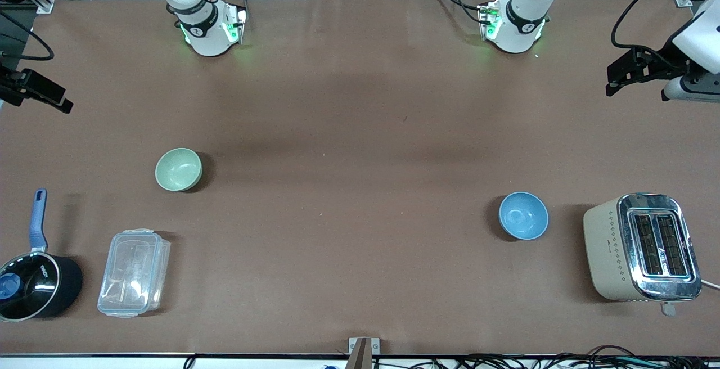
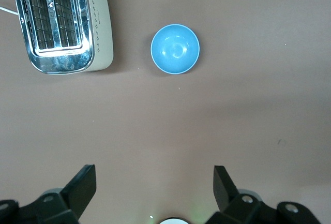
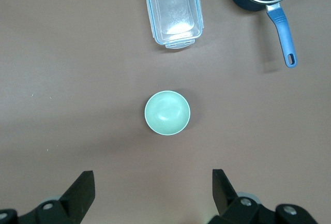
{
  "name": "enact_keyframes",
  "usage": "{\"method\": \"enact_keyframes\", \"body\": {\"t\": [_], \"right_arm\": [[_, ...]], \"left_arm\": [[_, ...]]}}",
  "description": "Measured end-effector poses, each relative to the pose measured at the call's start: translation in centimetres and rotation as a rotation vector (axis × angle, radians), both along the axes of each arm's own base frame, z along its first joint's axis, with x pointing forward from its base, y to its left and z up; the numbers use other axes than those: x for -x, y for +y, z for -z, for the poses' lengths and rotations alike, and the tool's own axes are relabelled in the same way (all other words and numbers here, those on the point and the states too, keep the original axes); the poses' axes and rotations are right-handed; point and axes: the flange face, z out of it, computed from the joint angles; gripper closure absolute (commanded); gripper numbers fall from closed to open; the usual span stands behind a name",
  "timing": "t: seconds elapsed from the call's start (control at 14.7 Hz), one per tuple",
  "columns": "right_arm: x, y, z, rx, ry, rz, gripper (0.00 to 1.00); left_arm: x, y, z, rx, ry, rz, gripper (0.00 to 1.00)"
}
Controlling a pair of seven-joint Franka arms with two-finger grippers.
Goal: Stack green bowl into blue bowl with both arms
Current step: 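Reach the right gripper to the green bowl while the left reaches blue, then grasp the green bowl with the right gripper while the left grasps blue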
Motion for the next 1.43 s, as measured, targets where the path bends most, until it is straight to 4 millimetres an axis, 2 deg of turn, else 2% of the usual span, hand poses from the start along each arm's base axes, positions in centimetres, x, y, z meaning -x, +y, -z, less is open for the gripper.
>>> {"method": "enact_keyframes", "body": {"t": [0.2,0.34,0.48,0.61,0.75,0.89,0.95,1.09,1.3,1.43], "right_arm": [[0.0,0.0,0.0,0.000,0.000,-0.001,0.00],[0.0,0.0,0.0,0.000,0.001,0.000,0.00],[0.1,-0.1,0.4,0.000,0.014,0.001,0.00],[0.1,-0.5,2.4,0.000,0.042,0.002,0.00],[-0.1,-1.1,7.3,0.013,0.044,-0.011,0.00],[0.3,-2.0,14.2,0.017,0.050,-0.026,0.00],[0.7,-2.5,17.7,0.021,0.047,-0.036,0.00],[2.1,-3.5,24.9,0.034,0.008,-0.059,0.00],[5.4,-3.9,34.3,0.041,-0.048,-0.063,0.00],[7.1,-3.7,39.9,0.044,-0.073,-0.066,0.00]], "left_arm": [[0.0,0.0,0.0,0.000,0.000,-0.001,0.00],[-0.5,0.1,0.8,-0.001,0.016,-0.001,0.00],[-2.4,0.0,3.8,0.001,0.043,-0.002,0.00],[-6.0,-0.1,9.4,0.010,0.024,-0.002,0.00],[-9.1,-0.4,17.0,0.020,0.010,-0.001,0.00],[-11.1,-0.7,24.4,0.028,0.008,0.000,0.00],[-11.8,-0.6,27.3,0.031,0.009,-0.001,0.00],[-12.8,-0.4,32.3,0.033,0.022,-0.006,0.00],[-13.3,-0.1,39.3,-0.012,0.058,0.028,0.00],[-13.4,-0.2,42.3,-0.022,0.068,0.041,0.00]]}}
